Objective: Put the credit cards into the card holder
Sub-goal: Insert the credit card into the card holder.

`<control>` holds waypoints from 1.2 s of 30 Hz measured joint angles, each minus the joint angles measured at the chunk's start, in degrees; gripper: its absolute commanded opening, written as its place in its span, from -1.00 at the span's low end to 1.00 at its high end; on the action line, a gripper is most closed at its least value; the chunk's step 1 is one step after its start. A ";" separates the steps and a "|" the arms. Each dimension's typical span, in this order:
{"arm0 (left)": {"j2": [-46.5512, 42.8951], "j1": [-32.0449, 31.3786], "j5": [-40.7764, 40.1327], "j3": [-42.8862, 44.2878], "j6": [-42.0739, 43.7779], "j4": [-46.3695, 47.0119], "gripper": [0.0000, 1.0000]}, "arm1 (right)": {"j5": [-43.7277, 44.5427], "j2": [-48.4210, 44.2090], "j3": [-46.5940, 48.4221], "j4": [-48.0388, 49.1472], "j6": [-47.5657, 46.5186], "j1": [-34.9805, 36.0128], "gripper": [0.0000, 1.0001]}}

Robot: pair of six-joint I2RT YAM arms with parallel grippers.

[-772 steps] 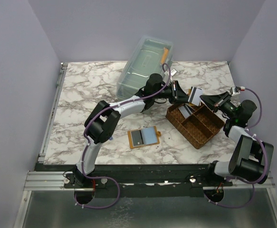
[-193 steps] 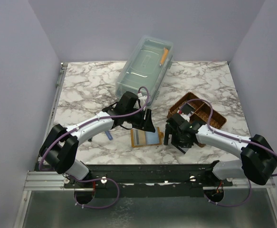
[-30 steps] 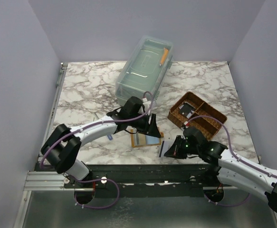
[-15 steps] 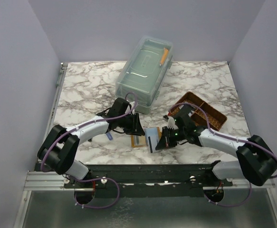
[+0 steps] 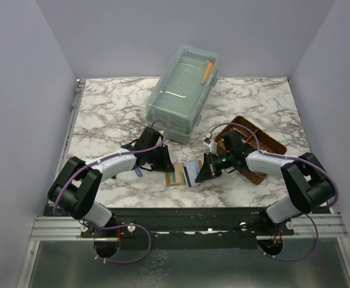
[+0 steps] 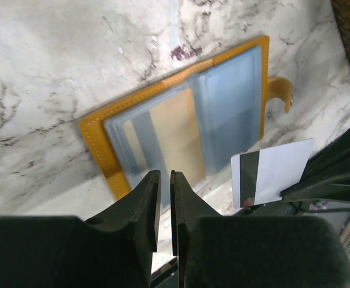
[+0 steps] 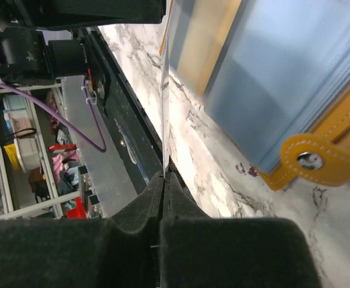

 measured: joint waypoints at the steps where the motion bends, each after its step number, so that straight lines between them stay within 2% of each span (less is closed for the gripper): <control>1: 0.00 0.00 -0.61 -0.35 -0.13 0.00 -0.64 | -0.26 0.83 0.46 0.02 -0.22 -0.22 -0.99; 12: 0.98 0.15 -3.30 -0.37 -0.22 0.15 -0.69 | -1.73 10.45 5.81 -2.75 -2.86 -2.38 -0.99; 36: 2.03 0.37 -4.28 -0.39 -0.22 0.28 -0.76 | -3.85 18.05 10.14 -7.52 -4.22 -2.43 -1.00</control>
